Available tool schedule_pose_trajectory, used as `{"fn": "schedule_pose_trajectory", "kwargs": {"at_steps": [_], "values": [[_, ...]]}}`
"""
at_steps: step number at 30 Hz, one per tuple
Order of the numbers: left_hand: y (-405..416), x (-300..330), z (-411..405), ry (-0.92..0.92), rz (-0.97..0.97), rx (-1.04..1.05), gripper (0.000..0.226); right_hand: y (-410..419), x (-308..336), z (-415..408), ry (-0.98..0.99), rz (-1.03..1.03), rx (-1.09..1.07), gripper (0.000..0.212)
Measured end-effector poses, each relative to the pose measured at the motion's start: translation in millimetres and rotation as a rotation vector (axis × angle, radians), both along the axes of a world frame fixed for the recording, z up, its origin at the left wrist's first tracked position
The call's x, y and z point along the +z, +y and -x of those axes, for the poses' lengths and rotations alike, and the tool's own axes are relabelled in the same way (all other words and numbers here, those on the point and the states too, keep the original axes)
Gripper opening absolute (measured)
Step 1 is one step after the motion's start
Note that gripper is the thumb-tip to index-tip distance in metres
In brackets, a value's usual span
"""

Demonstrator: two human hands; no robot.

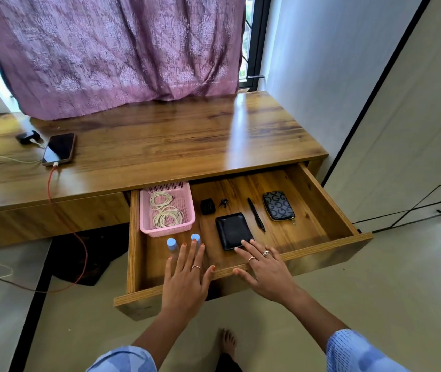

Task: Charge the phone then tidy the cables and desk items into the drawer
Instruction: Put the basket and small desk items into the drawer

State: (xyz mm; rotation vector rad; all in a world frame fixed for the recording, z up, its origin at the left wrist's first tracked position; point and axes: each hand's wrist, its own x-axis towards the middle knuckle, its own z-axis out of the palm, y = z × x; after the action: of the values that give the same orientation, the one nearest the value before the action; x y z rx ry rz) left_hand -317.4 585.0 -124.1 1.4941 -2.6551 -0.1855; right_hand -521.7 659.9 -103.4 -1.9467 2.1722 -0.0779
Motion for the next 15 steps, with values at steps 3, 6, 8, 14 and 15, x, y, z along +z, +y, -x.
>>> {"fn": "schedule_pose_trajectory", "kwargs": {"at_steps": [3,6,8,14,15], "values": [[-9,-2,2,-0.007,0.019,0.001,0.062,-8,0,2,0.000,0.003,-0.004,0.071],[-21,-3,5,-0.006,0.023,-0.004,0.063,-20,1,5,-0.005,0.006,-0.002,0.070],[-31,-5,6,-0.013,0.035,-0.006,0.063,-29,1,7,-0.011,0.016,-0.002,0.070],[-65,-5,14,-0.001,0.035,-0.012,0.061,-62,-3,15,-0.005,0.057,0.003,0.077],[-72,-6,15,0.000,0.045,-0.012,0.061,-70,-4,17,-0.003,0.065,0.006,0.078]]}}
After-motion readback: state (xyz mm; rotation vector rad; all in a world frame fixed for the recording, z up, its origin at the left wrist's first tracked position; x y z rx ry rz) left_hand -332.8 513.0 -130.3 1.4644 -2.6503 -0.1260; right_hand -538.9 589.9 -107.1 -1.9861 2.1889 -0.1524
